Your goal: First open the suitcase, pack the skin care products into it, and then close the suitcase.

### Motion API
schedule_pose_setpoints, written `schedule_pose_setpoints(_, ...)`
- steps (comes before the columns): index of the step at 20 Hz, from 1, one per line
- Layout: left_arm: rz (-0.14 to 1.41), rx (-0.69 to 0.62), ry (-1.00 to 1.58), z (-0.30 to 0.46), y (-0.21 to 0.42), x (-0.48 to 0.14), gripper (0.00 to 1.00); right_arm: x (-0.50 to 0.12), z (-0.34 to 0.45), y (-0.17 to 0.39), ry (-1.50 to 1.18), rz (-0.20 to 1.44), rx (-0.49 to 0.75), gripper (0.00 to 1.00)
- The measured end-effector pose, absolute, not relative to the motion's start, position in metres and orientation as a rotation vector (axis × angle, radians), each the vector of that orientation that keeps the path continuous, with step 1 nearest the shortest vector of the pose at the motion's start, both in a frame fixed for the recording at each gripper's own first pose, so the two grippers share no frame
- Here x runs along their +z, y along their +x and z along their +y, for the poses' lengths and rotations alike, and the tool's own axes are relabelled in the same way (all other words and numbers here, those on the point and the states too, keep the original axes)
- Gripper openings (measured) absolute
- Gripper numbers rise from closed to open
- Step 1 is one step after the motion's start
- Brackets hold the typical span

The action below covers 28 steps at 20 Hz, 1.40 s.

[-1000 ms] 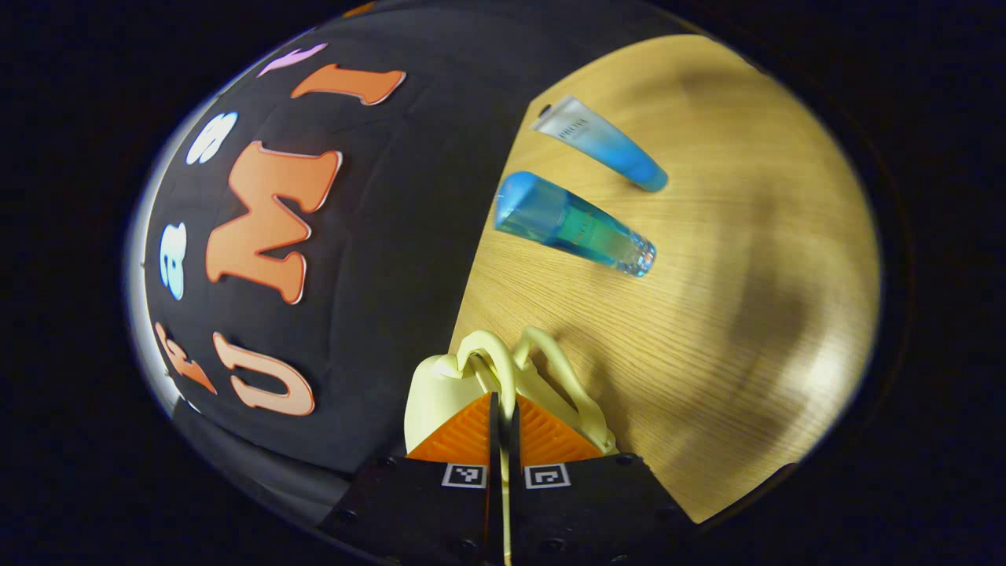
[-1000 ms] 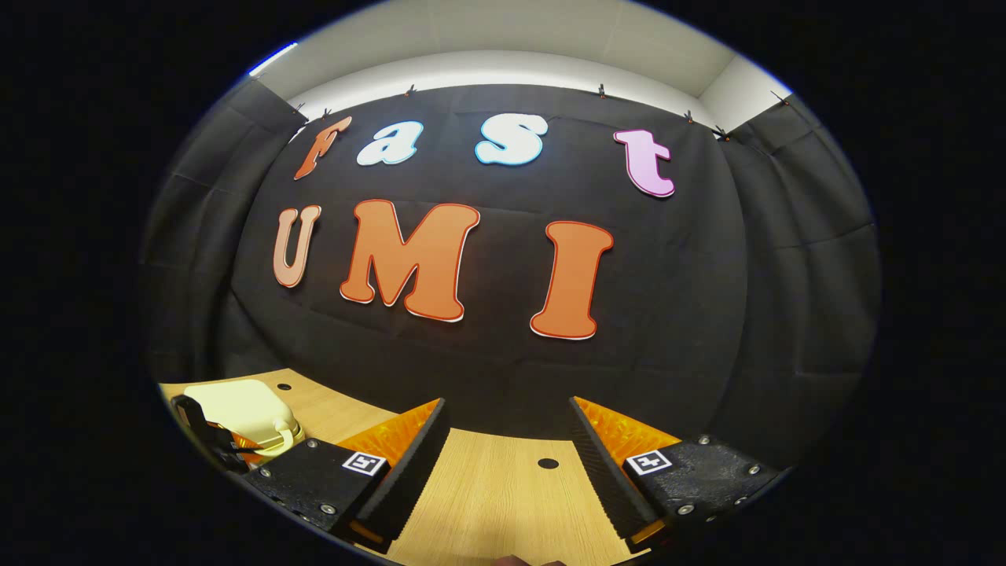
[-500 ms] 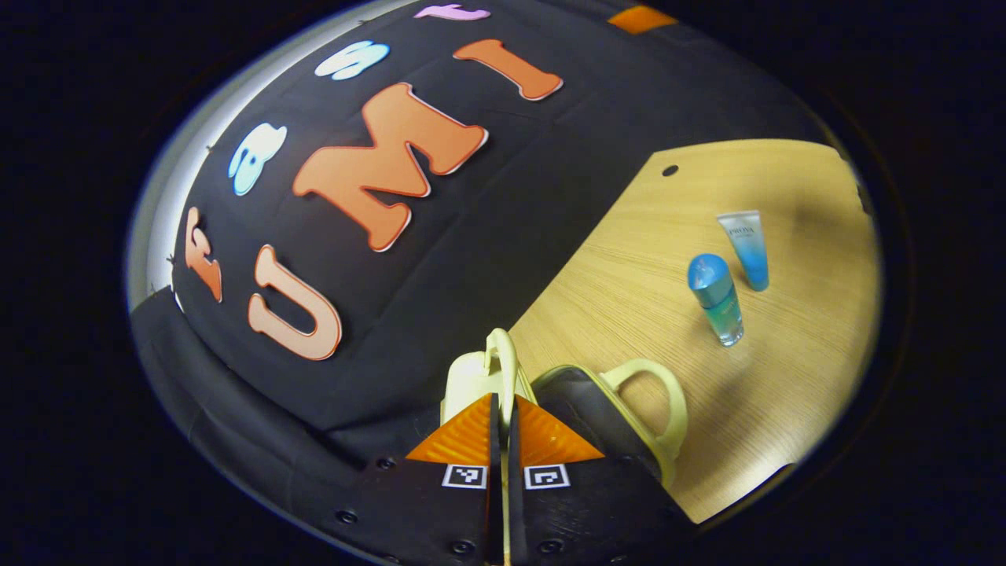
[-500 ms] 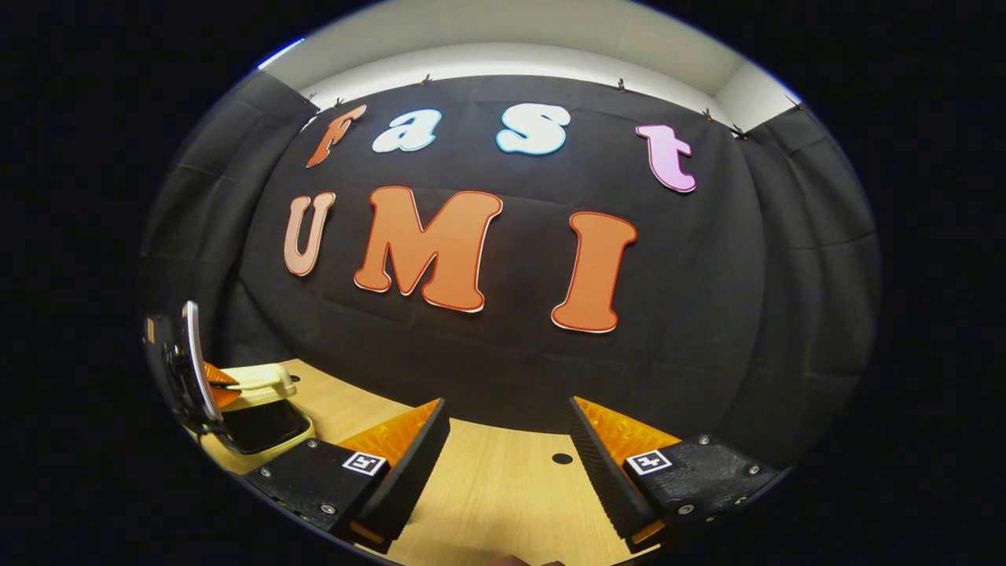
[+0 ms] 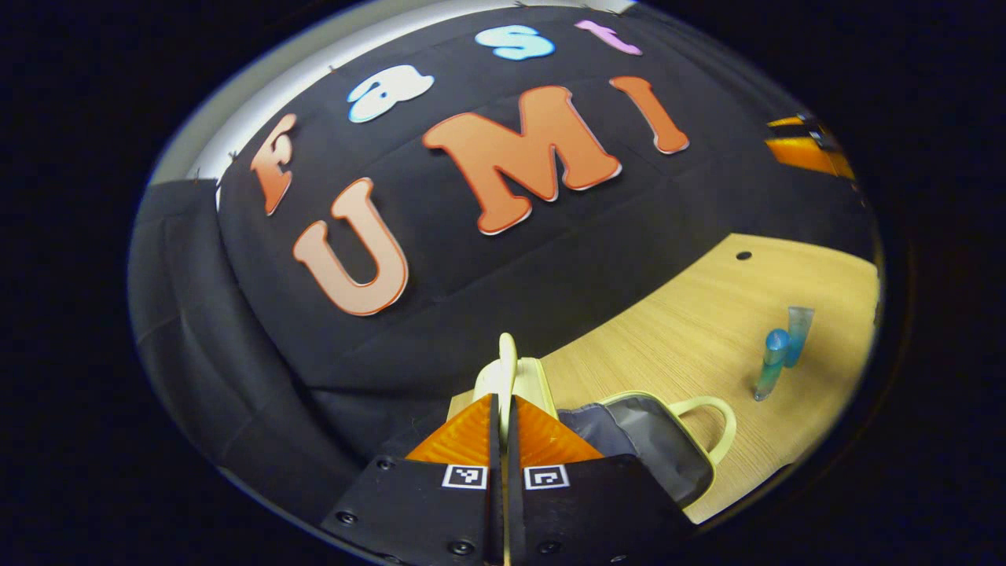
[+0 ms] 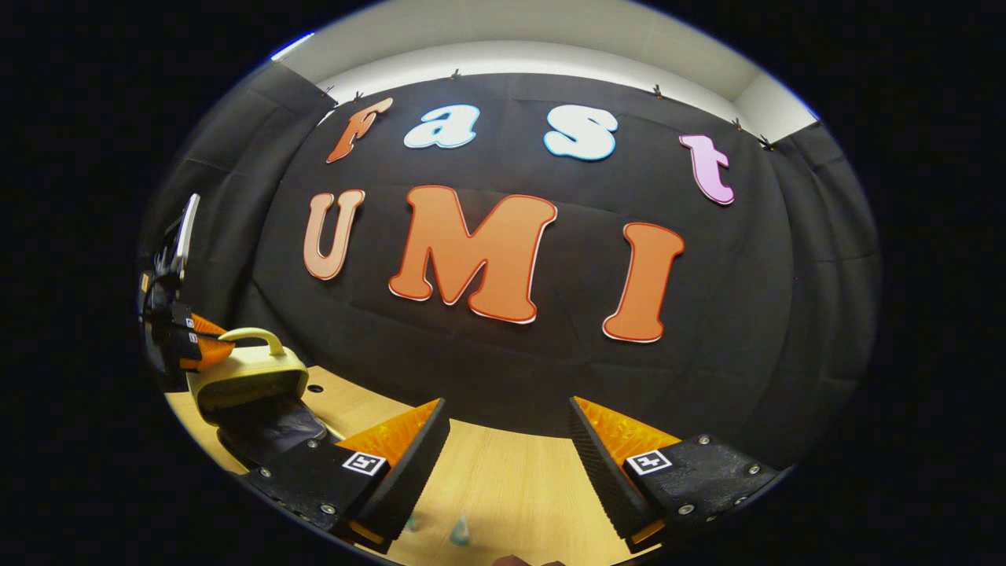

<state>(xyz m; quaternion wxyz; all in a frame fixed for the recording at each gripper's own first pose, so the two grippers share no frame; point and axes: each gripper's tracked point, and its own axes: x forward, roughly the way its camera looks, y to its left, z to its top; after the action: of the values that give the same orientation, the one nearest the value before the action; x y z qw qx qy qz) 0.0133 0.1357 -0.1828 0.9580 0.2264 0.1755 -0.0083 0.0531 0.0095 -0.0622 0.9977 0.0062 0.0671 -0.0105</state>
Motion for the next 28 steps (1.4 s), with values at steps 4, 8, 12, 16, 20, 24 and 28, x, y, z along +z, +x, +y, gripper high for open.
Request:
schedule_pose_setpoints(4,0.37,0.064,0.387,0.2,0.024,-0.184,0.03,-0.056,0.043,0.06,0.001,0.145,-0.011,0.95)
schedule_pose_setpoints(8,0.387,0.106,0.315,0.265,0.03,-0.182,0.03,-0.052,0.068,0.065,-0.006,0.153,-0.021,0.95)
schedule_pose_setpoints(12,0.415,0.134,0.296,0.31,0.03,-0.199,0.03,-0.049,0.089,0.068,0.001,0.164,-0.04,0.95)
schedule_pose_setpoints(16,0.505,0.184,0.289,0.363,0.027,-0.235,0.03,-0.047,0.107,0.067,0.005,0.175,-0.048,0.95)
schedule_pose_setpoints(20,0.614,0.221,0.235,0.41,0.018,-0.281,0.03,-0.049,0.12,0.061,0.002,0.191,-0.06,0.95)
schedule_pose_setpoints(24,0.687,0.228,0.215,0.433,0.016,-0.327,0.03,-0.051,0.134,0.056,0.003,0.209,-0.077,0.95)
schedule_pose_setpoints(28,0.759,0.271,0.186,0.46,-0.005,-0.364,0.08,-0.046,0.144,0.052,0.02,0.202,-0.07,0.95)
